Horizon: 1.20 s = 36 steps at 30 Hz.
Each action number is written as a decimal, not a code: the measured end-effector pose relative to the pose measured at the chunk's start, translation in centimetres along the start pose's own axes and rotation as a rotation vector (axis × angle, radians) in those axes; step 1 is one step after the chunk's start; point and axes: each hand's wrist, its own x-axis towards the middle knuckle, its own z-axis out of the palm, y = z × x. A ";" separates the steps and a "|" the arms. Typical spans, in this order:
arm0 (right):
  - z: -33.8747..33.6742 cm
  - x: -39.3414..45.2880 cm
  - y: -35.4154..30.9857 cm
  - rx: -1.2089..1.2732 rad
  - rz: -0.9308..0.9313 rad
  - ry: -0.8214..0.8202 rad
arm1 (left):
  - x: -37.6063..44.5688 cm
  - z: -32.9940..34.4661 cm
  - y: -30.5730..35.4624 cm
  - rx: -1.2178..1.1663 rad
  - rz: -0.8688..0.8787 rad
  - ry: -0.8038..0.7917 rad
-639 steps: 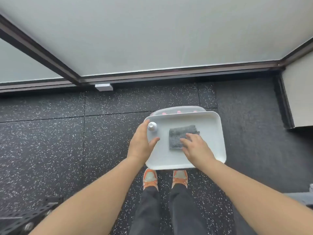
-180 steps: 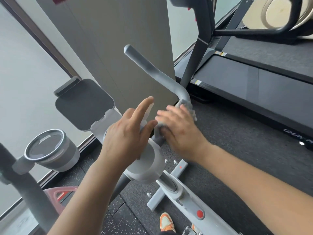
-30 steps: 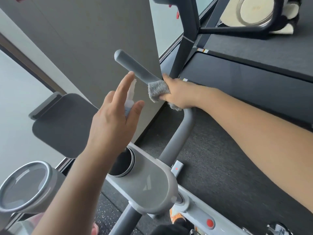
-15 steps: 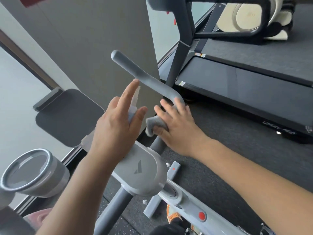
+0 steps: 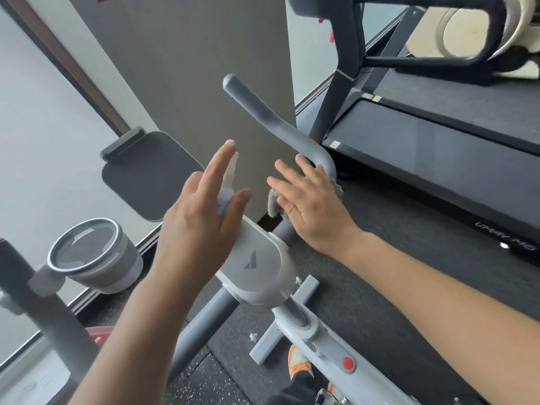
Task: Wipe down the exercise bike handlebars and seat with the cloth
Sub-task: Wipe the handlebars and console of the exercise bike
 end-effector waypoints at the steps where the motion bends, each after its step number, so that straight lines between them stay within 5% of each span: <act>1: 0.3 -0.8 -0.8 0.012 -0.080 0.006 | -0.2 -0.1 -0.1 -0.006 -0.003 0.005; 5: 0.7 -2.3 -0.5 0.043 -0.148 0.034 | -0.7 -0.5 -0.5 -0.025 -0.016 0.020; 14: -1.6 5.1 5.1 0.154 0.419 0.101 | -1.1 -0.7 -0.4 -0.014 -0.003 -0.001; 20: -0.9 2.2 2.4 0.074 0.215 0.002 | -2.0 -0.3 0.4 -0.011 0.000 -0.024; 25: -0.2 -1.3 -1.0 0.255 0.045 -0.016 | -3.4 0.4 1.6 0.014 0.028 -0.039; 36: -2.3 -5.3 -2.7 0.575 0.068 -0.101 | -7.2 0.9 3.4 0.010 0.012 -0.050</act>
